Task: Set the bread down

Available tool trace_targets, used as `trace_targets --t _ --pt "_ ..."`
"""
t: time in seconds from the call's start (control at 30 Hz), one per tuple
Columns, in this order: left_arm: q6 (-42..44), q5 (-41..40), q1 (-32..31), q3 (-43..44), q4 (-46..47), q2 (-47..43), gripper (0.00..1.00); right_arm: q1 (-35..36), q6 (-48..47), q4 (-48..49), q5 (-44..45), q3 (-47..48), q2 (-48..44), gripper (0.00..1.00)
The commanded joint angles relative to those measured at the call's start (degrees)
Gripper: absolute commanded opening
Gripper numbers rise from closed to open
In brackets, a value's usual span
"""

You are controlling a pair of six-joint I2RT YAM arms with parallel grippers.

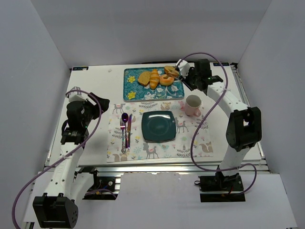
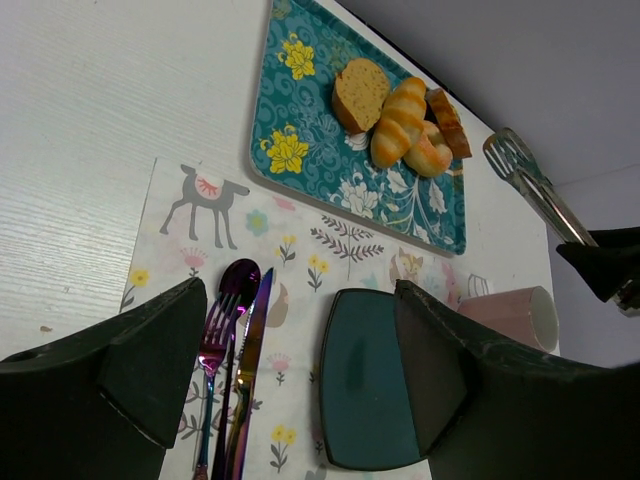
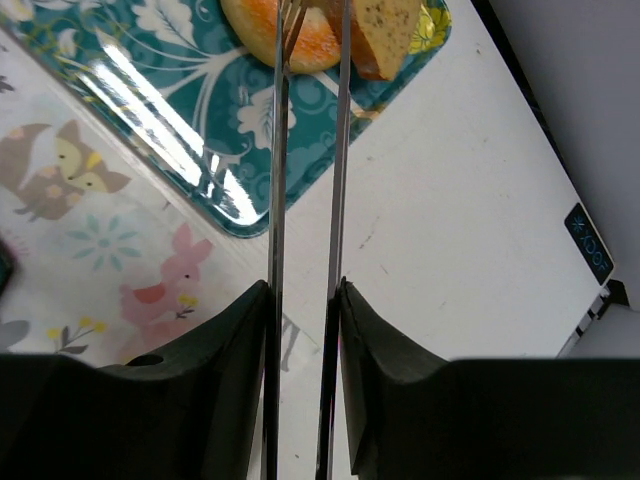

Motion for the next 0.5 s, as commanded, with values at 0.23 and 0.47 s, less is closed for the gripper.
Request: trace_targets --t 0.23,0.47 --pt "-2.34 -1.38 -0.02 -2.41 1.1 -2.41 0.84 0.06 -3.33 5.12 2.22 6.18 4.5 0.43" --pt "-2.52 -1.39 -0.02 -2.42 1.62 -1.8 0.84 0.06 -3.16 5.21 2.4 8.64 7.93 0.44"
